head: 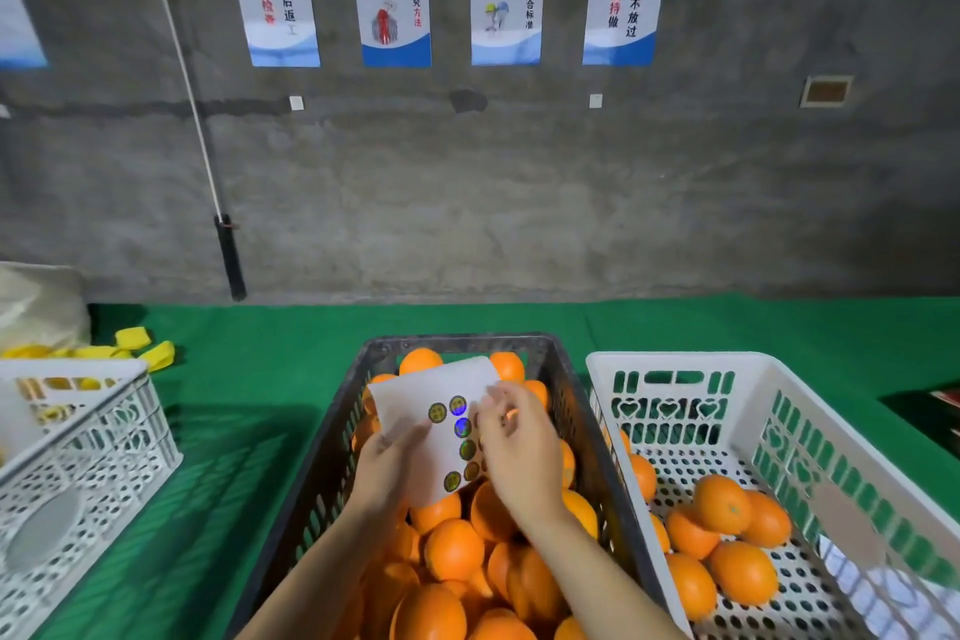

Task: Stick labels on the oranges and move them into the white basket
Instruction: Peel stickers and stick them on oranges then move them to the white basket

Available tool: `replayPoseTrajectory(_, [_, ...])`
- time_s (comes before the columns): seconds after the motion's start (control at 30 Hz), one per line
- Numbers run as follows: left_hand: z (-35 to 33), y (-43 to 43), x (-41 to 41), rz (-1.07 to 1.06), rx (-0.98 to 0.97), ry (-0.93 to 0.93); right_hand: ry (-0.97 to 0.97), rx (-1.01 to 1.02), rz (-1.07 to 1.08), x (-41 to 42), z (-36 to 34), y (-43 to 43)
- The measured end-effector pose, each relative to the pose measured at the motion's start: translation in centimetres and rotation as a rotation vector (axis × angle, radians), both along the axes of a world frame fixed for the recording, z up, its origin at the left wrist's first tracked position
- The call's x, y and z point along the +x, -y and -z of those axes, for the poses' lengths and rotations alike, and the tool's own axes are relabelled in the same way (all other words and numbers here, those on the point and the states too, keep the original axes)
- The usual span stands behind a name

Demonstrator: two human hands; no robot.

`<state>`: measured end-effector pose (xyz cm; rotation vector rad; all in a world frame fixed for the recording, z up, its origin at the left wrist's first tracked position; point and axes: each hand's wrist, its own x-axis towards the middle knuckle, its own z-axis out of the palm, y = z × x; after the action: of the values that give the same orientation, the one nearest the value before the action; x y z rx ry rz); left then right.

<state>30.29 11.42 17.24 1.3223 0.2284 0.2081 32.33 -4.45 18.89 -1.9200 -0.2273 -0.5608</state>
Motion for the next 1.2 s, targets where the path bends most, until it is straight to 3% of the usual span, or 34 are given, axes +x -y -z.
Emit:
replayPoseTrajectory(0.07, [0.2,-0.1,-0.1,0.035,0.046,0.006,0.150,-0.338,-0.037,-0.5,1.0,-1.0])
replayPoseTrajectory(0.17, [0.4,-0.1,-0.3,0.061,0.096,-0.003,0.187,-0.459,-0.055,-0.8,1.6,-2.1])
replayPoseTrajectory(0.3, [0.0,0.2,-0.5,0.005,0.103,-0.057,0.171,-0.455,-0.068,-0.6,1.9,-1.7])
replayPoseTrajectory(0.63, [-0.8,0.2,-1.0,0.120,0.205,0.057,0.095,-0.352,-0.087,-0.9,2.1,-1.6])
replayPoseTrajectory(0.9, [-0.5,0.1,-1.1,0.072,0.228,0.066,0.107,-0.255,-0.160,-1.0,1.9,-1.5])
replayPoseTrajectory(1.03, [-0.6,0.0,-1.1,-0.058,0.219,0.063,0.066,-0.110,-0.153,-1.2,1.4,-1.5])
replayPoseTrajectory(1.2, [-0.9,-0.8,-0.3,-0.288,0.065,0.017,-0.012,0.010,-0.123,-1.2,1.1,-1.1])
